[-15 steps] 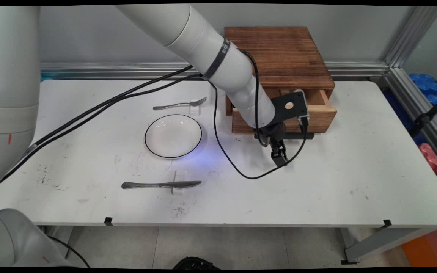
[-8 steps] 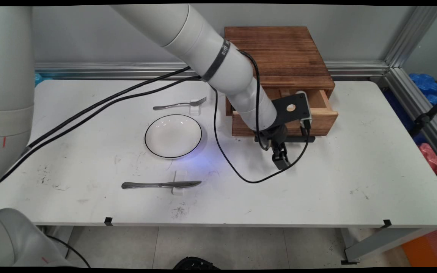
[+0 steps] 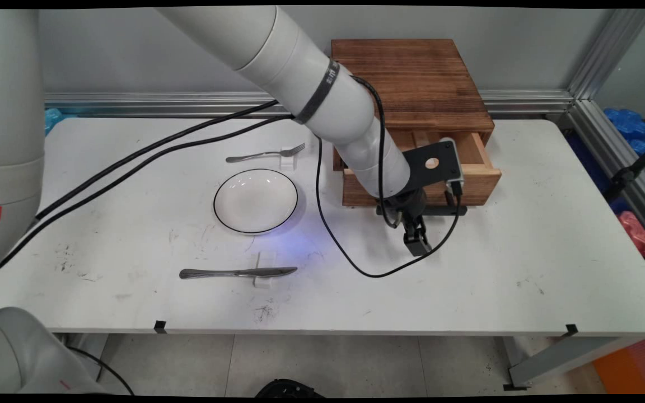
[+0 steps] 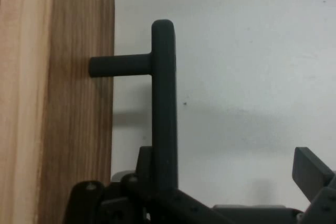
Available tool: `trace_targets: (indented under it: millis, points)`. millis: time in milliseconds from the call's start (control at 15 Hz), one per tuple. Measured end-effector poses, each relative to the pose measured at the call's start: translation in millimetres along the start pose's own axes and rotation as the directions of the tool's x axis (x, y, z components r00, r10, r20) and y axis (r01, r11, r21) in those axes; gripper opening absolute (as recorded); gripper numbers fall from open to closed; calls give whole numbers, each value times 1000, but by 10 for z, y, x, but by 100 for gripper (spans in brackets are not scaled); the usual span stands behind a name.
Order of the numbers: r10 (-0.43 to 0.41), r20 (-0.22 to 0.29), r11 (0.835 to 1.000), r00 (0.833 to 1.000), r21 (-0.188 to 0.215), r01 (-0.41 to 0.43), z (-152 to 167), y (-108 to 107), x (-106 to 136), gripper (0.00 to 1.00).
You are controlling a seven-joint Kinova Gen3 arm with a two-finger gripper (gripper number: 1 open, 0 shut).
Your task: Open the drawer
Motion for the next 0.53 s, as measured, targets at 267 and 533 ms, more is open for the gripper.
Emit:
trace_targets:
  millis: [267, 533]
  points:
    - [-4, -1, 1000, 1000, -7, 4, -29, 61, 13, 100]
    - [-9, -1, 1000, 1000, -17, 9, -67, 135, 26, 100]
